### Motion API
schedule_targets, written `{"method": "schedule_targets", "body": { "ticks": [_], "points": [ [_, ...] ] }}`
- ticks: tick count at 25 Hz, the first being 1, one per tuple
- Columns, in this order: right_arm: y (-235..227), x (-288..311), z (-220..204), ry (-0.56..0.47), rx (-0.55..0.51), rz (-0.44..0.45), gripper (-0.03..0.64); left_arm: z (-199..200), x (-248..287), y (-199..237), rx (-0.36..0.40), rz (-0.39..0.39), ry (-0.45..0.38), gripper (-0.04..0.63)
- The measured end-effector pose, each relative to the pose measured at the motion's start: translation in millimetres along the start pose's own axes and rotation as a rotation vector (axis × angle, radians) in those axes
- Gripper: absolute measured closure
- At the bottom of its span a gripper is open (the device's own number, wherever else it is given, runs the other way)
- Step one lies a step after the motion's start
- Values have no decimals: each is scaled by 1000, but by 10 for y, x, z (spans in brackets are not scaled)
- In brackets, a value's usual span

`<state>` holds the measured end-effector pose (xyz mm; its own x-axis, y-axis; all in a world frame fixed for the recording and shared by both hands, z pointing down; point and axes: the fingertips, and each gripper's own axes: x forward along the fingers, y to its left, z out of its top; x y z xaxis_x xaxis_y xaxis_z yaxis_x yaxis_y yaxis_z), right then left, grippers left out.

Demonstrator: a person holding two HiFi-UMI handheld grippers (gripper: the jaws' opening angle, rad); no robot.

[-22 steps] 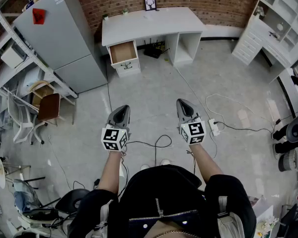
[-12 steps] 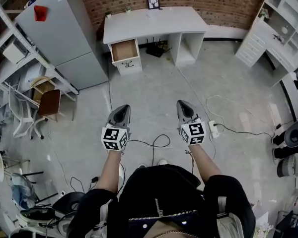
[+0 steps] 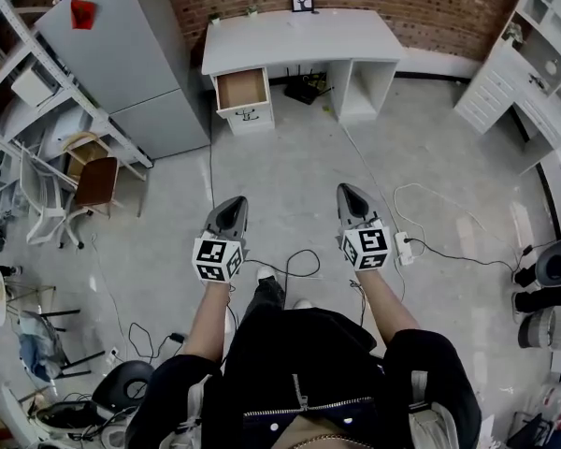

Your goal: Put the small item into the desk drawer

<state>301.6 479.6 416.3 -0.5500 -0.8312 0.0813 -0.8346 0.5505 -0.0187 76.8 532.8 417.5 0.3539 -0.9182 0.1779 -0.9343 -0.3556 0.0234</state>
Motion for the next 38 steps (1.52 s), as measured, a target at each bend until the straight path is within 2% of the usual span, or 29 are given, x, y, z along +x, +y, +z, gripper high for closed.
{"method": "schedule_targets", "body": {
  "ticks": [8, 19, 25, 38],
  "points": [
    [-163, 594, 8, 3, 10, -19, 611, 73, 522, 400, -13, -19, -10, 574],
    [-239, 1963, 262, 2, 0, -57, 611, 359, 1533, 1395, 9, -101, -16, 574],
    [-207, 2446, 273, 10, 12, -83, 611, 376, 1863, 1822, 3, -132, -1, 574],
    [-352, 3028, 239, 28, 21, -97, 611, 431, 2337, 2222, -5, -148, 6, 574]
  ]
}}
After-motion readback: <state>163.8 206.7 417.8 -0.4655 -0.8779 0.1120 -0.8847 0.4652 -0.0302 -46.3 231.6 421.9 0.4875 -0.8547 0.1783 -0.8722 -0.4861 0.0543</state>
